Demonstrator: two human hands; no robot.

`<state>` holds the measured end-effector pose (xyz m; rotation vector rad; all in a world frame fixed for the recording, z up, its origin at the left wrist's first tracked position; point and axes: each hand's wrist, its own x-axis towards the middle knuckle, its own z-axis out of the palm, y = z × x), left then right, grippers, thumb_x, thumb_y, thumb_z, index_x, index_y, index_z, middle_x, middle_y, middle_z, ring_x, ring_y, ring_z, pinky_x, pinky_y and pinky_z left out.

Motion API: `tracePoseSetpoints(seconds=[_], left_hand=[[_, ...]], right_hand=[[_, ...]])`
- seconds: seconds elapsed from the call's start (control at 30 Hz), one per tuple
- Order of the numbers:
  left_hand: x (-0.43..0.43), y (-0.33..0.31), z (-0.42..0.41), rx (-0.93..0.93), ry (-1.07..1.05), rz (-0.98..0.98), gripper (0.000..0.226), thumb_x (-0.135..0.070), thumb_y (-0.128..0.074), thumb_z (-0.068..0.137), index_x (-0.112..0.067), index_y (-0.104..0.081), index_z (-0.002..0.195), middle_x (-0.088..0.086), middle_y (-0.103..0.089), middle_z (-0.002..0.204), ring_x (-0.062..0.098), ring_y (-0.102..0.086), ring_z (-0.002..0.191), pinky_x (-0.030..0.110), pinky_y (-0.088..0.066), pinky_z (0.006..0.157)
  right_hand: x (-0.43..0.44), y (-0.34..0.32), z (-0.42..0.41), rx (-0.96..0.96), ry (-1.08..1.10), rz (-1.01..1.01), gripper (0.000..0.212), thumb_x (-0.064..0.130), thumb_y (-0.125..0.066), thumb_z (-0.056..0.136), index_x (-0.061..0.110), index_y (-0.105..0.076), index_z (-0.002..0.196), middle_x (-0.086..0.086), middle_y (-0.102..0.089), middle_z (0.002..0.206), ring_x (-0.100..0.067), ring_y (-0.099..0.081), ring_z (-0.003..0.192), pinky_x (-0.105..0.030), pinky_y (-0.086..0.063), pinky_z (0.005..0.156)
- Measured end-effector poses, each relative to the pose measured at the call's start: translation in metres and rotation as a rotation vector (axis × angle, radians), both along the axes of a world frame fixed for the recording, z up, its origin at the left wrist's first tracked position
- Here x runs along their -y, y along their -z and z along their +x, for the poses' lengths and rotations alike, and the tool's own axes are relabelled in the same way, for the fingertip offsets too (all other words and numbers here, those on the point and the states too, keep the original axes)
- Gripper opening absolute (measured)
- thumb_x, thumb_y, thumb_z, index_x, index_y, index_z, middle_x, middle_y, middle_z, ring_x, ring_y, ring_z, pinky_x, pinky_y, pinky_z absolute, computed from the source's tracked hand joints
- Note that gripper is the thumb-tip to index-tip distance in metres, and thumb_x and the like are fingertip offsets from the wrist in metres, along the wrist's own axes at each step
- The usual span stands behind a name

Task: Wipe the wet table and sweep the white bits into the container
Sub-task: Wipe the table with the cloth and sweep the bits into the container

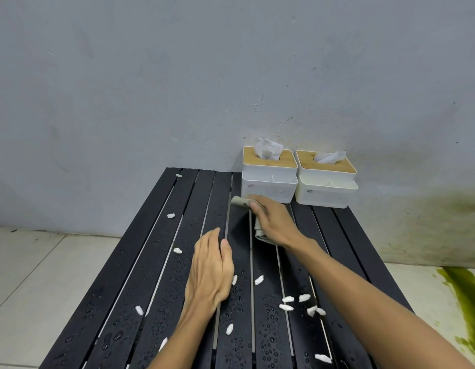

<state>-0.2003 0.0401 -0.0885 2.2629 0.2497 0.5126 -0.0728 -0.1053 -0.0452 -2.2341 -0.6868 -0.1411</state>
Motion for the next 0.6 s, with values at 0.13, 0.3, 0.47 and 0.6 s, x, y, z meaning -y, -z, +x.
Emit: tracePoseSetpoints(seconds=[0.13, 0.3, 0.47, 0.6], left_hand=[[0.000, 0.002, 0.002, -0.014, -0.001, 0.044, 0.046, -0.027, -0.034, 0.101, -0.012, -0.039, 0.145, 0.001, -0.045, 0.145, 0.012, -0.035, 0.134, 0.024, -0.028, 0.106], [-0.001, 0.003, 0.003, -0.012, 0.006, 0.059, 0.045, -0.023, -0.036, 0.100, -0.011, -0.039, 0.144, 0.002, -0.044, 0.146, 0.013, -0.035, 0.135, 0.024, -0.028, 0.106], [-0.004, 0.003, 0.002, 0.009, 0.006, 0.017, 0.044, -0.012, -0.040, 0.098, -0.014, -0.043, 0.141, -0.001, -0.047, 0.144, 0.013, -0.039, 0.132, 0.025, -0.033, 0.103], [-0.006, 0.008, 0.004, -0.024, 0.008, 0.056, 0.046, -0.003, -0.042, 0.093, -0.010, -0.049, 0.137, 0.002, -0.049, 0.142, 0.016, -0.040, 0.135, 0.028, -0.033, 0.106]], right_hand=[[-0.037, 0.024, 0.014, 0.011, -0.061, -0.257, 0.036, 0.034, -0.041, 0.107, 0.019, -0.057, 0.135, -0.005, -0.055, 0.141, -0.023, -0.049, 0.128, -0.038, -0.038, 0.106], [-0.035, 0.033, 0.012, 0.071, -0.118, -0.482, 0.047, 0.035, -0.037, 0.107, 0.021, -0.038, 0.153, -0.007, -0.021, 0.166, -0.026, -0.018, 0.153, -0.029, -0.009, 0.122], [0.002, 0.034, -0.025, 0.073, -0.351, -0.419, 0.046, 0.030, -0.042, 0.107, 0.021, -0.040, 0.152, 0.000, -0.018, 0.166, -0.014, -0.009, 0.154, -0.025, -0.004, 0.125], [0.034, 0.025, -0.056, -0.089, -0.455, -0.305, 0.040, 0.025, -0.048, 0.105, 0.022, -0.051, 0.145, 0.010, -0.032, 0.161, -0.001, -0.019, 0.151, -0.022, -0.017, 0.122]])
